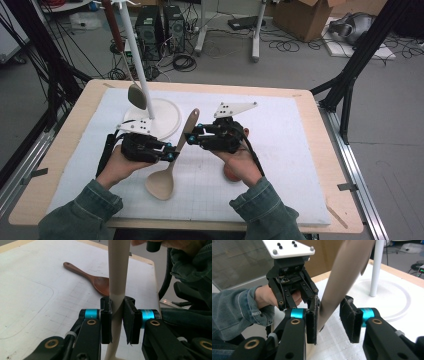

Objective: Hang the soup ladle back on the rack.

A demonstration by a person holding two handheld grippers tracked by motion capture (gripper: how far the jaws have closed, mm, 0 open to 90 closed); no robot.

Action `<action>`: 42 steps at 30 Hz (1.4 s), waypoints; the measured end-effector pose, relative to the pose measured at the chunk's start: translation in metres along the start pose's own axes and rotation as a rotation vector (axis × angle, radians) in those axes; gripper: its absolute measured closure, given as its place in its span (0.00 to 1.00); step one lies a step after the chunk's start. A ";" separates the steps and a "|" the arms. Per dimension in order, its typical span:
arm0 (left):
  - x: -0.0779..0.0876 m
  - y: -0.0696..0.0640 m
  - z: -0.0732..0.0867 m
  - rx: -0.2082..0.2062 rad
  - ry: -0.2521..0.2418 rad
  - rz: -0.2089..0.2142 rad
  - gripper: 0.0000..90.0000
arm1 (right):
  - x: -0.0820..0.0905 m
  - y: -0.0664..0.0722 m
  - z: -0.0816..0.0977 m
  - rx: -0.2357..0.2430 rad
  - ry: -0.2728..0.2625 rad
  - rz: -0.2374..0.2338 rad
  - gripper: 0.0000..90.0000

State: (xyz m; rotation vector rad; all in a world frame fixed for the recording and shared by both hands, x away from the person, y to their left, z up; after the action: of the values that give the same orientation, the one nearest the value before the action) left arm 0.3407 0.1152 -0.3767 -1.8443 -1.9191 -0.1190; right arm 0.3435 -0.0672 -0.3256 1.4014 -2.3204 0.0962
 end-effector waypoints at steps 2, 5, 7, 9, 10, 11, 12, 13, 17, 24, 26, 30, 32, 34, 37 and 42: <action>0.000 0.001 0.000 0.000 0.000 -0.007 0.86 | -0.003 0.001 0.000 0.001 0.005 0.009 0.74; 0.000 0.000 -0.001 0.001 -0.002 -0.019 0.86 | -0.005 0.000 -0.001 -0.015 -0.002 0.011 0.76; 0.000 -0.001 -0.001 -0.002 -0.002 -0.019 0.86 | -0.006 0.000 -0.002 -0.013 -0.004 0.010 0.78; 0.000 -0.001 -0.002 -0.005 -0.003 -0.014 0.86 | -0.005 0.000 -0.002 -0.022 -0.002 0.002 0.80; 0.001 -0.001 -0.002 -0.006 -0.005 -0.012 0.86 | -0.005 0.000 -0.002 -0.027 -0.002 -0.005 0.80; 0.001 -0.001 -0.002 -0.006 -0.005 -0.008 0.86 | -0.005 0.000 -0.002 -0.034 -0.002 -0.013 0.81; 0.001 -0.001 -0.002 0.001 -0.011 0.002 0.86 | -0.005 0.000 -0.002 -0.038 -0.003 -0.022 0.82; 0.002 -0.001 -0.002 0.006 -0.016 0.017 0.86 | -0.005 0.000 -0.003 -0.040 -0.004 -0.038 0.82; 0.004 -0.001 -0.002 0.042 -0.040 0.072 0.83 | -0.003 0.003 -0.004 -0.032 -0.013 -0.089 0.84; 0.007 0.001 -0.002 0.059 -0.056 0.106 0.77 | 0.000 0.007 -0.007 0.014 -0.023 -0.114 0.84; 0.007 0.000 -0.003 0.063 -0.056 0.117 0.75 | 0.001 0.008 -0.008 0.015 -0.028 -0.119 0.84; 0.004 -0.002 -0.006 0.049 -0.046 0.126 0.75 | 0.000 0.010 -0.009 0.022 -0.038 -0.137 0.84; 0.003 -0.002 -0.007 0.052 -0.046 0.135 0.75 | 0.000 0.010 -0.009 0.023 -0.037 -0.147 0.84; 0.002 -0.003 -0.007 0.047 -0.043 0.139 0.75 | 0.000 0.011 -0.010 0.026 -0.039 -0.148 0.84; 0.002 -0.004 -0.007 0.046 -0.040 0.149 0.75 | 0.000 0.012 -0.009 0.032 -0.037 -0.156 0.84; 0.000 -0.005 -0.009 0.043 -0.042 0.155 0.75 | -0.001 0.013 -0.009 0.032 -0.037 -0.175 0.84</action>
State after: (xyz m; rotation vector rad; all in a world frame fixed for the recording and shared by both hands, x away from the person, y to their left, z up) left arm 0.3380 0.1112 -0.3673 -1.9730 -1.7834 0.0122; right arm 0.3352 -0.0575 -0.3152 1.6283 -2.2233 0.0555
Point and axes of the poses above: each handheld gripper's, and its own axes: x roughly backward along the jaws, z roughly out of its underside, y roughly to its left, the point moved 5 cm from there along -x, roughly forward along the jaws, and after that the axes turned 9 degrees about z, right-handed, at the moved point
